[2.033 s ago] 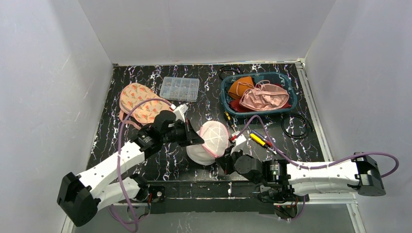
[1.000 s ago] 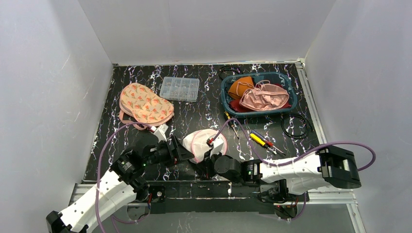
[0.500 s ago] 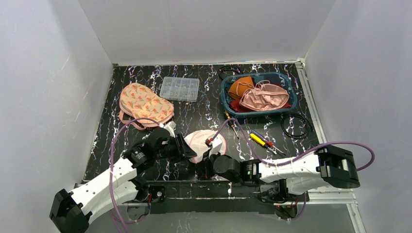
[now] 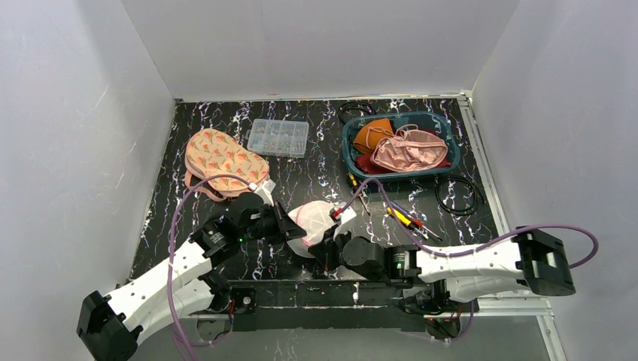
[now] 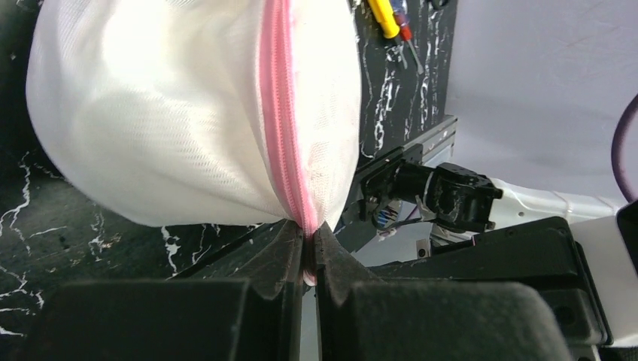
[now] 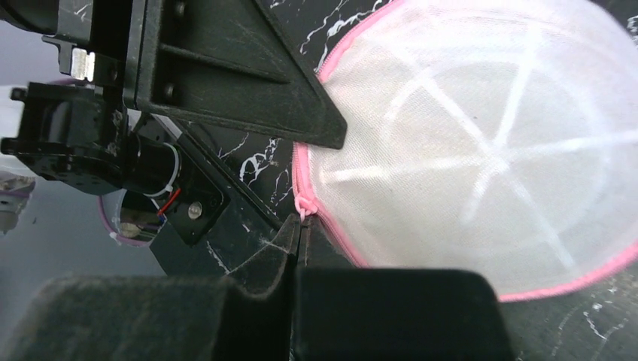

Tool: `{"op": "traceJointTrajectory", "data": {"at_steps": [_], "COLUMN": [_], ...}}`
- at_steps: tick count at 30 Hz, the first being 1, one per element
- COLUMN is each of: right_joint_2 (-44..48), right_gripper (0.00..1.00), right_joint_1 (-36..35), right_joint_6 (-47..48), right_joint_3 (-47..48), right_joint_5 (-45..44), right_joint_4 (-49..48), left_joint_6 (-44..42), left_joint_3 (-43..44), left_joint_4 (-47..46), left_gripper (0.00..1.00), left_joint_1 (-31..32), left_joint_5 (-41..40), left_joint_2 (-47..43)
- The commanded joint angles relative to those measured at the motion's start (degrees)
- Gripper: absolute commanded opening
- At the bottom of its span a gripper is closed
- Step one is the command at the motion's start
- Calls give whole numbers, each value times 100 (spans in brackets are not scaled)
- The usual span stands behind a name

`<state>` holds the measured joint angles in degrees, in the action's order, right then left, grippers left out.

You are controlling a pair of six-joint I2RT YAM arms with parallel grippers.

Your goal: Unzip the laundry bag and remove the bra

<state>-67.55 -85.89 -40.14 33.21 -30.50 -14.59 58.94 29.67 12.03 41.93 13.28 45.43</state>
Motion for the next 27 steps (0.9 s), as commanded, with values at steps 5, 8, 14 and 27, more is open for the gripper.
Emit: {"op": "traceJointTrajectory", "data": {"at_steps": [5, 8, 14, 27], "right_joint_2": [1023, 1244, 1368, 1533], "right_gripper": [1, 1, 1, 1], "right_joint_1": [-33, -29, -11, -8], "right_joint_6": [206, 207, -74, -68], "right_joint_3": [-38, -33, -95, -473], "right_joint_5": [-874, -1089, -1361, -931], "right_joint_4": [1196, 1642, 2309, 1520], "left_joint_6": [-406, -479, -530, -650], "left_joint_3": [446, 504, 428, 321], "left_joint_4": [259, 218, -21, 228], "left_gripper": [0, 0, 0, 42], "left_joint_1": [-23, -18, -124, -303], "left_joint_5": [-292, -255, -75, 232], "left_joint_2": [52, 150, 204, -75]}}
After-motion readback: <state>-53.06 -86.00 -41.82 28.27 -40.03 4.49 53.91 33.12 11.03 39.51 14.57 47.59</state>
